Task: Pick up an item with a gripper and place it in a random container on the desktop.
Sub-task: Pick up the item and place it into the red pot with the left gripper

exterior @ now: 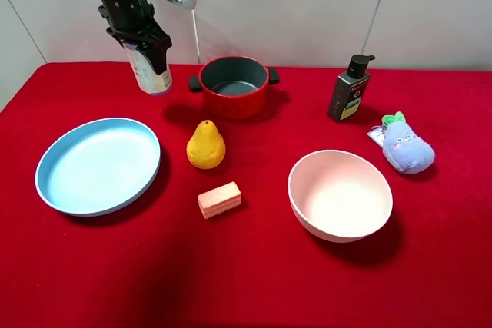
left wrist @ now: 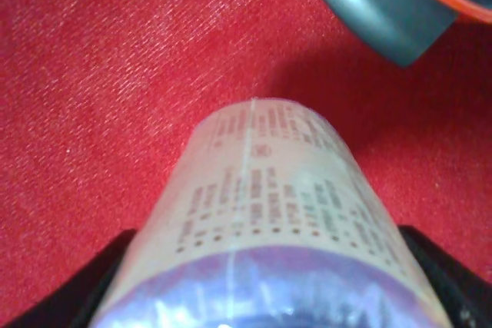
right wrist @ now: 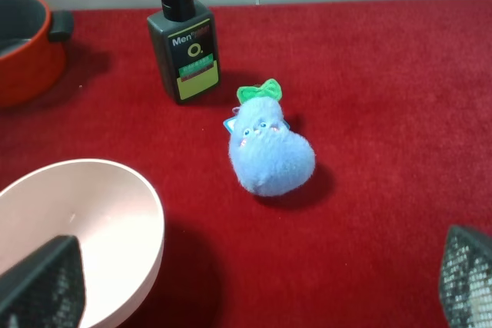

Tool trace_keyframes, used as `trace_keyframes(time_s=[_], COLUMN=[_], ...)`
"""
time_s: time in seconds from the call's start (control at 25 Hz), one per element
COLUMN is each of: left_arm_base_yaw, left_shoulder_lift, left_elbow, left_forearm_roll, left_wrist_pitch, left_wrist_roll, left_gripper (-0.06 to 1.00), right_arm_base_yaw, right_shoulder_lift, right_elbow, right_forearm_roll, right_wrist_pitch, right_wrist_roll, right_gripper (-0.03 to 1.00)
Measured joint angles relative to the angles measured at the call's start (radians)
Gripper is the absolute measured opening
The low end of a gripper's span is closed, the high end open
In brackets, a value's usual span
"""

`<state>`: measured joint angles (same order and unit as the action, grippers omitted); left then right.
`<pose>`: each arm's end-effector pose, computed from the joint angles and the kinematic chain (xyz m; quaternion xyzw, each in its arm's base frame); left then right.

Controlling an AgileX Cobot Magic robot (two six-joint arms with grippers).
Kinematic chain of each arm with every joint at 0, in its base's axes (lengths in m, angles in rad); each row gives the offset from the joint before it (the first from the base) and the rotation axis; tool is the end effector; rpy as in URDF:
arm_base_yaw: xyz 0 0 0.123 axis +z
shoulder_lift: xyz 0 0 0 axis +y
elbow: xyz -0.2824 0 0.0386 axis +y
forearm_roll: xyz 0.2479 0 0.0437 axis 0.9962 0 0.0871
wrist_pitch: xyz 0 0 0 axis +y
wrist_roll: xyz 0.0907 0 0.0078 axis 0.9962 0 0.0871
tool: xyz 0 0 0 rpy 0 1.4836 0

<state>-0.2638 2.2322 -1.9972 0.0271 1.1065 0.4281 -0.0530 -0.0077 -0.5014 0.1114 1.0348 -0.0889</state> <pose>0.4672 -0.1239 0.2204 0.3387 0.9275 0.0258 0.1560 -0.0050 0.0090 0.2800 -0.0168 0.8425 0.0175 0.5381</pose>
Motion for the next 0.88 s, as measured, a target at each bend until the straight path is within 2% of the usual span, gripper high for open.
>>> trace_keyframes(time_s=[0.28, 0.6, 0.88], left_arm_base_yaw=[0.000, 0.000, -0.047], left_shoulder_lift=[-0.029, -0.072, -0.075], left_elbow=[0.000, 0.000, 0.000], left_forearm_roll=[0.000, -0.027, -0.027], left_wrist_pitch=[0.014, 0.016, -0.044], left_wrist_roll=[-0.076, -0.103, -0.131], left_gripper=[0.62, 0.62, 0.62], right_arm_base_yaw=[0.000, 0.000, 0.000], right_shoulder_lift=[0.000, 0.000, 0.000], right_elbow=[0.000, 0.000, 0.000], right_forearm_roll=[0.000, 0.000, 0.000], right_wrist_pitch=[0.000, 0.000, 0.000], right_wrist_roll=[0.000, 0.000, 0.000], right_gripper=[0.69, 0.69, 0.69])
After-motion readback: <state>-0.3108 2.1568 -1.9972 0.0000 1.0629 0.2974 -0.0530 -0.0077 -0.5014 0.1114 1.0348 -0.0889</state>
